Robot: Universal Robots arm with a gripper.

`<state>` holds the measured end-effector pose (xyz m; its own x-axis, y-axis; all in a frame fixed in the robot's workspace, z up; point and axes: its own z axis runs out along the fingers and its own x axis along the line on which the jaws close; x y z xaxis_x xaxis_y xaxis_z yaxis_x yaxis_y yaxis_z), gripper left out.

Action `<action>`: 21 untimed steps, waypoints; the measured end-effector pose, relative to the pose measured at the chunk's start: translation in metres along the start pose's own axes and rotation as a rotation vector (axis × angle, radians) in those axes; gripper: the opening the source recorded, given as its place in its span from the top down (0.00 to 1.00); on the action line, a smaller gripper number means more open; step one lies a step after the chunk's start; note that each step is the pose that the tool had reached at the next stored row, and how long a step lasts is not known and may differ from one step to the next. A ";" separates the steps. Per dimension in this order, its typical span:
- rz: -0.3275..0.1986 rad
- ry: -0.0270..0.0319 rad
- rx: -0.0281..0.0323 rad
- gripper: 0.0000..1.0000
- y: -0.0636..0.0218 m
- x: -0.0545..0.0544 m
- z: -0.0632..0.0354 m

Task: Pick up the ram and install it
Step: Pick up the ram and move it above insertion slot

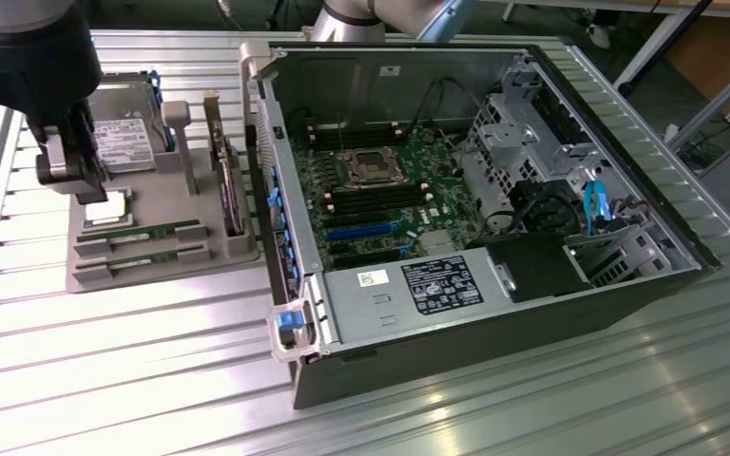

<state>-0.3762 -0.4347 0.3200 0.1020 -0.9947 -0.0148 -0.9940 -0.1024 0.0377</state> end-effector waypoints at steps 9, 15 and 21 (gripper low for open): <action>0.000 -0.0002 -0.0007 0.70 -0.0079 0.001 0.0011; 0.000 0.0005 -0.0027 0.70 -0.0175 0.002 0.0048; 0.000 0.0029 -0.0033 0.70 -0.0201 0.002 0.0213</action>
<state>-0.3568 -0.4347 0.2979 0.1020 -0.9947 -0.0119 -0.9939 -0.1024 0.0410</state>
